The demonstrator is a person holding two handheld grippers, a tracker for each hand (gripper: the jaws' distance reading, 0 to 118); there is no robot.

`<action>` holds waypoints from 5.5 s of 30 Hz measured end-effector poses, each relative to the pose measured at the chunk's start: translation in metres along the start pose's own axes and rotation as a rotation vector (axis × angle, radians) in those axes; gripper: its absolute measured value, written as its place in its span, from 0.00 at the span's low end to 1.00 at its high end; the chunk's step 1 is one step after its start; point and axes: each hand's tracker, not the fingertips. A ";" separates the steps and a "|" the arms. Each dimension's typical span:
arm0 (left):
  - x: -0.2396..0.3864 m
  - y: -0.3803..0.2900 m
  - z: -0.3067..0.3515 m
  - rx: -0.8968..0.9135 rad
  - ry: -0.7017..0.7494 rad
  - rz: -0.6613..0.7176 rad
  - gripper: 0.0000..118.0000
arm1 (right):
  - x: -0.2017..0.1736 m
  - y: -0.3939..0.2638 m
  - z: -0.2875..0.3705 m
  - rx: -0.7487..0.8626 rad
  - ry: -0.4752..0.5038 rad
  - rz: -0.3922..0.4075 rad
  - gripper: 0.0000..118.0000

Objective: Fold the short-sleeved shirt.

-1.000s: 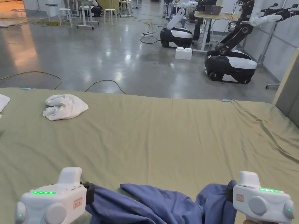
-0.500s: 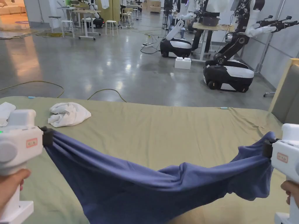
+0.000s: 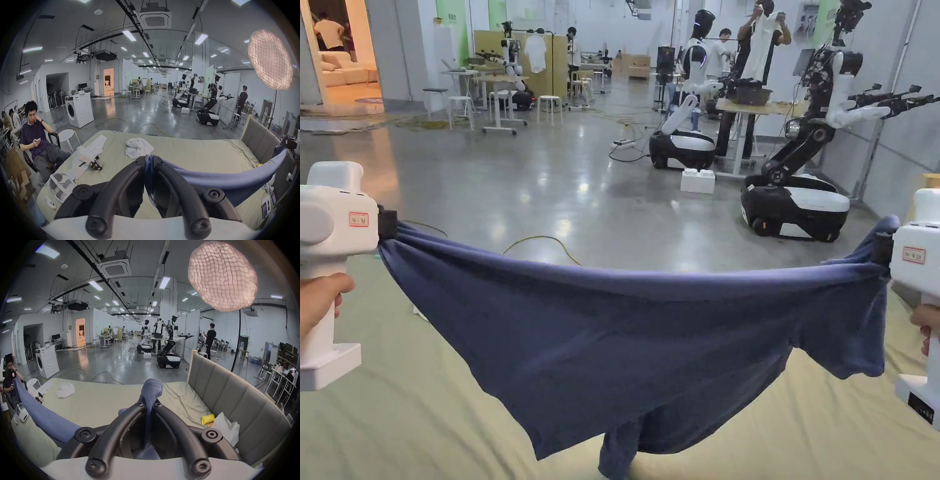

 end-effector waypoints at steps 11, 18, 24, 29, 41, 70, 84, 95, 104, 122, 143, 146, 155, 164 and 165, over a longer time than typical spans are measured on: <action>-0.007 -0.011 -0.012 0.022 0.011 0.009 0.09 | -0.006 0.003 -0.025 0.038 -0.014 0.010 0.03; -0.017 -0.127 -0.023 -0.137 -0.008 0.034 0.09 | -0.003 -0.101 -0.024 -0.115 -0.020 0.041 0.03; -0.028 -0.218 0.005 -0.220 -0.019 0.060 0.09 | 0.012 -0.188 -0.002 -0.239 -0.038 0.067 0.03; -0.037 -0.281 0.039 -0.300 -0.023 0.074 0.09 | 0.024 -0.250 0.027 -0.326 -0.048 0.080 0.03; -0.058 -0.380 0.046 -0.477 0.008 0.025 0.09 | 0.029 -0.351 0.070 -0.485 -0.080 0.039 0.03; 0.097 -0.279 0.140 0.267 0.012 -0.159 0.02 | -0.128 -0.259 0.135 0.233 0.023 0.031 0.00; -0.032 -0.321 0.077 -0.322 0.057 0.049 0.01 | -0.138 -0.270 0.115 0.137 0.077 0.055 0.00; -0.077 -0.385 0.009 -0.732 0.091 0.259 0.66 | -0.144 -0.295 0.092 0.008 0.087 0.078 0.00; -0.040 -0.401 0.007 -0.729 0.146 0.142 0.18 | -0.144 -0.303 0.051 -0.102 0.075 0.095 0.00; -0.040 -0.395 0.033 -0.611 0.113 0.186 0.07 | -0.174 -0.301 -0.243 -0.769 0.293 0.187 0.69; -0.036 -0.362 0.038 -0.473 0.090 0.148 0.07 | -0.148 -0.252 -0.143 -0.454 0.252 0.196 0.03; -0.031 -0.340 0.042 -0.417 0.074 0.124 0.07 | -0.122 -0.234 -0.128 -0.367 0.216 0.156 0.03; 0.002 -0.211 0.039 -0.181 -0.035 0.068 0.07 | -0.054 -0.127 -0.028 -0.105 0.122 0.095 0.03; 0.049 -0.057 0.036 -0.026 -0.096 0.020 0.07 | -0.021 -0.035 0.020 0.070 0.043 0.069 0.03; 0.053 -0.041 0.036 -0.007 -0.099 0.018 0.07 | -0.020 -0.024 0.025 0.086 0.041 0.064 0.03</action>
